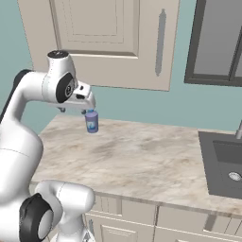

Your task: Pick the sponge and dish brush from the cabinet and place them on the counter.

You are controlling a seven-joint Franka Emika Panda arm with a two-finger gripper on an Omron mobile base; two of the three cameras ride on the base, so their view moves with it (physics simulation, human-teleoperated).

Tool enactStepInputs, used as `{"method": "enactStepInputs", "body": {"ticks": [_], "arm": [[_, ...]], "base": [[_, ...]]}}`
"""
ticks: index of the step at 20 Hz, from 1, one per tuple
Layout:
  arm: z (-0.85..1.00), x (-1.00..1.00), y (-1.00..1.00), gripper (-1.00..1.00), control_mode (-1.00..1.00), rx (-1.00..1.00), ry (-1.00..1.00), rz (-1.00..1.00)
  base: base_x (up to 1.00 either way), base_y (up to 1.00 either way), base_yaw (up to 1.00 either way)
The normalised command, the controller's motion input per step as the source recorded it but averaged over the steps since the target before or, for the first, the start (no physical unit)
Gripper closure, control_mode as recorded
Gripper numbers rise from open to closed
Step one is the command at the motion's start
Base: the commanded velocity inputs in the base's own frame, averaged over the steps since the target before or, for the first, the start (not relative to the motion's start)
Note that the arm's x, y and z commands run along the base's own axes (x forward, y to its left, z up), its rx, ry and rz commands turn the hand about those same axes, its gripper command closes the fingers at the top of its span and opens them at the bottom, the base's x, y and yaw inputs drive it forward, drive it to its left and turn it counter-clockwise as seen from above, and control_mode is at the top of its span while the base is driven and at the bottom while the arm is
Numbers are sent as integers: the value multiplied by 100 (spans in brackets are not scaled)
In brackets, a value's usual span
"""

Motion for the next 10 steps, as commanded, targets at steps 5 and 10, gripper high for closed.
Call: {"method": "enactStepInputs", "body": {"ticks": [5,10], "arm": [[0,-15,-16,-100,-100,0,-7,0],[0,-10,-19,-100,-100,0,-7,0]], "base": [[0,0,0],[0,0,0]]}}
